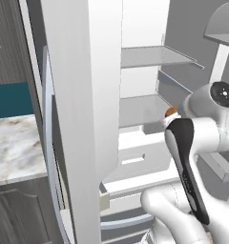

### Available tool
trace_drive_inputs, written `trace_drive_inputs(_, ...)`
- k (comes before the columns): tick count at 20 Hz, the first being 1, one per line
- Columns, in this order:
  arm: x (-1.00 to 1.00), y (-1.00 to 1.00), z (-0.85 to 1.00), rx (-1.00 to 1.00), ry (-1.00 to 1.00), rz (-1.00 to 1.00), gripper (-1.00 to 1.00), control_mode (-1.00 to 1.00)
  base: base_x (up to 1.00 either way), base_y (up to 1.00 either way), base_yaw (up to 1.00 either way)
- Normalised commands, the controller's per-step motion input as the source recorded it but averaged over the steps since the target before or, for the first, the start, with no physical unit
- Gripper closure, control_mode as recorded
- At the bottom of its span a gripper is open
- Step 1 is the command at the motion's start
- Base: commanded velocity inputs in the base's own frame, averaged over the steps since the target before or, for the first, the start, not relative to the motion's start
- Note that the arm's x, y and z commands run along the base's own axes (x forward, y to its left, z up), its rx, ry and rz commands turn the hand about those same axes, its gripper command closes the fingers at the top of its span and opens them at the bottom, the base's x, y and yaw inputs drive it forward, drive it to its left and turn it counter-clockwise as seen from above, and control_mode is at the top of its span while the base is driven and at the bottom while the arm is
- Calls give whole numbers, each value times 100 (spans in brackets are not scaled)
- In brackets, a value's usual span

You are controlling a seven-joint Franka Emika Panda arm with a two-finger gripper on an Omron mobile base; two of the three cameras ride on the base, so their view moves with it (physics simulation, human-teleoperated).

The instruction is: Pick the two tangerines from the fridge and place them on the plate next to the blender to make a fruit smoothie.

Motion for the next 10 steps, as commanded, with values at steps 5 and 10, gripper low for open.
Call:
trace_drive_inputs(5,0,0,0,0,0,0,100,100,-73,0,0)
trace_drive_inputs(10,0,0,0,0,0,0,100,100,-72,-1,-45)
